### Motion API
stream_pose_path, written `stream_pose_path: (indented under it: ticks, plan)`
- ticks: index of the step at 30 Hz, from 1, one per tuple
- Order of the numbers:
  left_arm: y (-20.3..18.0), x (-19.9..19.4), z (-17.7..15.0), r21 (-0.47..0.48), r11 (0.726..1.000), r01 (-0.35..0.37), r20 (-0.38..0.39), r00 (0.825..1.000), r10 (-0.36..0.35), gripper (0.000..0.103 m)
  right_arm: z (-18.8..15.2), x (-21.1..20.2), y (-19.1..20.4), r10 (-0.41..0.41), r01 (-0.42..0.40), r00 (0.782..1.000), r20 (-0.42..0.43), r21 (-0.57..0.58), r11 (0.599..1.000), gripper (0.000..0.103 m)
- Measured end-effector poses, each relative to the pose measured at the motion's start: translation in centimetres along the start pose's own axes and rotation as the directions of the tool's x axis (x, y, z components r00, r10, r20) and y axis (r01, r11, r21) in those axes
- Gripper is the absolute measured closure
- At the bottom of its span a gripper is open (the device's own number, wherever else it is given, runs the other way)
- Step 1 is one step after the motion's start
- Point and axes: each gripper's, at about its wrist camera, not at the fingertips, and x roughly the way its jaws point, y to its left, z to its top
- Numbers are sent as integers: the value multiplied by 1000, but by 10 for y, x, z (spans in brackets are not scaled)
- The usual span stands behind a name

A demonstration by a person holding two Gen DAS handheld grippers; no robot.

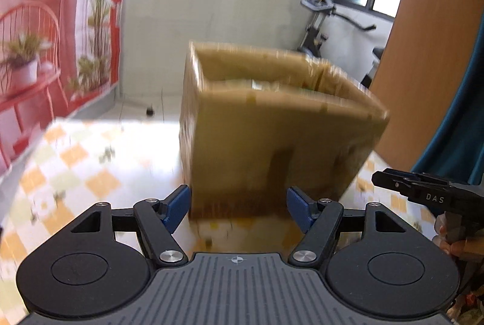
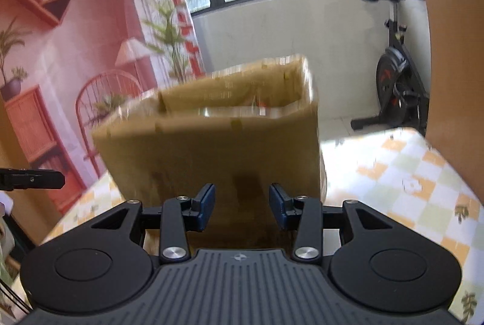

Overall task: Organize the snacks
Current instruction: 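Move both tools down toward the snacks in front of the box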

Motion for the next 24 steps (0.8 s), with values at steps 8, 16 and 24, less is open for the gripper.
stream_pose_path:
  ticks: [8,16,24]
  plan:
    - [4,16,-48,-63,998,-17,-102,995,10,34,-49,8,-2,2,-2,991,-136,-2,1000,59]
    - [11,17,-65,-95,994,-48,-148,988,34,35,-76,14,5,30,-36,975,-222,-25,999,59]
    - [8,16,-73,-101,991,-86,-171,983,68,35,-88,20,19,60,-84,958,-279,-75,994,59]
